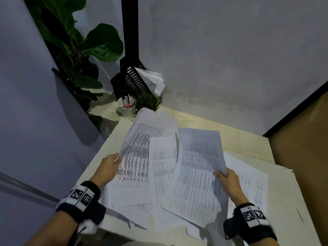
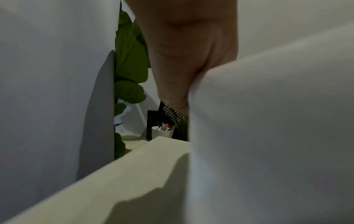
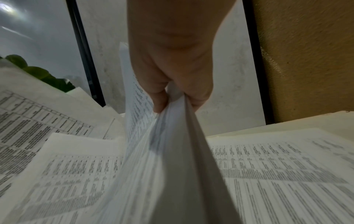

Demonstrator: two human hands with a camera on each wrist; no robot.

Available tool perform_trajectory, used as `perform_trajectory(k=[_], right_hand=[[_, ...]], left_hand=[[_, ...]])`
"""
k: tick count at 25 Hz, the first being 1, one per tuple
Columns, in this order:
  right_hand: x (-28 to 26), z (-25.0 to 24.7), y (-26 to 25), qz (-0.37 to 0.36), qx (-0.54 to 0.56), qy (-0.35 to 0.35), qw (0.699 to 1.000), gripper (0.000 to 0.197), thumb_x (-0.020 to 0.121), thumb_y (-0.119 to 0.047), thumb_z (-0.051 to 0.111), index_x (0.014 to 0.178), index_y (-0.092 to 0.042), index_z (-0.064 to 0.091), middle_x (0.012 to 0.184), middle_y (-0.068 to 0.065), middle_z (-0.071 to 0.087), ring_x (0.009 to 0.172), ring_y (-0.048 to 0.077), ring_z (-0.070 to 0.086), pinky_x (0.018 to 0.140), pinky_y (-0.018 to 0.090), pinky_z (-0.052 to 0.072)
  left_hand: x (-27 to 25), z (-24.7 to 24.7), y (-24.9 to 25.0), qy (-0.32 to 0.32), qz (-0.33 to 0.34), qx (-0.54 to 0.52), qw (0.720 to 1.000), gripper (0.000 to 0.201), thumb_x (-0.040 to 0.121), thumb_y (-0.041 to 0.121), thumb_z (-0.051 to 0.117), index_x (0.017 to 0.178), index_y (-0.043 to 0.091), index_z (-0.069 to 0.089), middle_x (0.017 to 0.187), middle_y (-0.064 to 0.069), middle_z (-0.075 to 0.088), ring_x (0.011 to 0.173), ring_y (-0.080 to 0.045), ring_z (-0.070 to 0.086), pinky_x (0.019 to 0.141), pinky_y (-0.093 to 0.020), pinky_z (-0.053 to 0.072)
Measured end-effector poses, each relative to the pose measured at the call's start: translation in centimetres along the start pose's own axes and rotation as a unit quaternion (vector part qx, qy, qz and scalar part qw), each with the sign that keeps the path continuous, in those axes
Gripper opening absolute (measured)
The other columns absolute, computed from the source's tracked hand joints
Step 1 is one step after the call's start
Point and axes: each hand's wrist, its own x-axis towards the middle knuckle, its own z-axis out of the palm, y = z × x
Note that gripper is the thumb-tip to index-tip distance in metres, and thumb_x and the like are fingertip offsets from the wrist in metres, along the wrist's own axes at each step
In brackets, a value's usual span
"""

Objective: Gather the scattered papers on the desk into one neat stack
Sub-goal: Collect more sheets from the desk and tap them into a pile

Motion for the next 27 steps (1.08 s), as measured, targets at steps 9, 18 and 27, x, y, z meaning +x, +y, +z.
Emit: perform_trajectory(k=[9, 18, 27], right_hand=[[-0.1, -0.2, 0.7, -0.008, -0.106, -0.003, 0.994, 0.006, 0.09, -0.005, 0.053, 0.084, -0.005, 0.054, 0.082, 0.012, 0.057, 0.069, 0.022, 0.05, 0.052, 0.024, 0.033], [-0.9, -1.6, 0.4, -0.02, -0.177, 0.027, 0.984, 0.013, 0.091, -0.003, 0.046, 0.079, -0.003, 0.051, 0.066, 0.009, 0.052, 0.052, 0.016, 0.042, 0.048, 0.025, 0.028], [-2.1, -2.8, 1.0, -0.013, -0.197, 0.04, 0.98, 0.012, 0.09, -0.001, 0.044, 0.083, -0.007, 0.051, 0.077, 0.014, 0.056, 0.054, 0.018, 0.044, 0.047, 0.023, 0.028]], left_hand=[[-0.2, -3.1, 2.7, 0.032, 0.039, -0.009, 0.999, 0.03, 0.095, 0.013, 0.042, 0.067, 0.01, 0.05, 0.056, -0.004, 0.036, 0.051, -0.015, 0.029, 0.05, -0.027, 0.024], [-1.1, 1.6, 5.2, -0.061, 0.072, 0.005, 0.996, 0.026, 0.095, 0.02, 0.041, 0.075, 0.014, 0.057, 0.06, 0.001, 0.047, 0.052, -0.012, 0.039, 0.051, -0.027, 0.031], [1.4, -4.9, 6.2, 0.137, 0.061, -0.044, 0.988, 0.022, 0.094, 0.011, 0.041, 0.077, 0.005, 0.053, 0.059, -0.006, 0.045, 0.053, -0.018, 0.037, 0.051, -0.027, 0.027]])
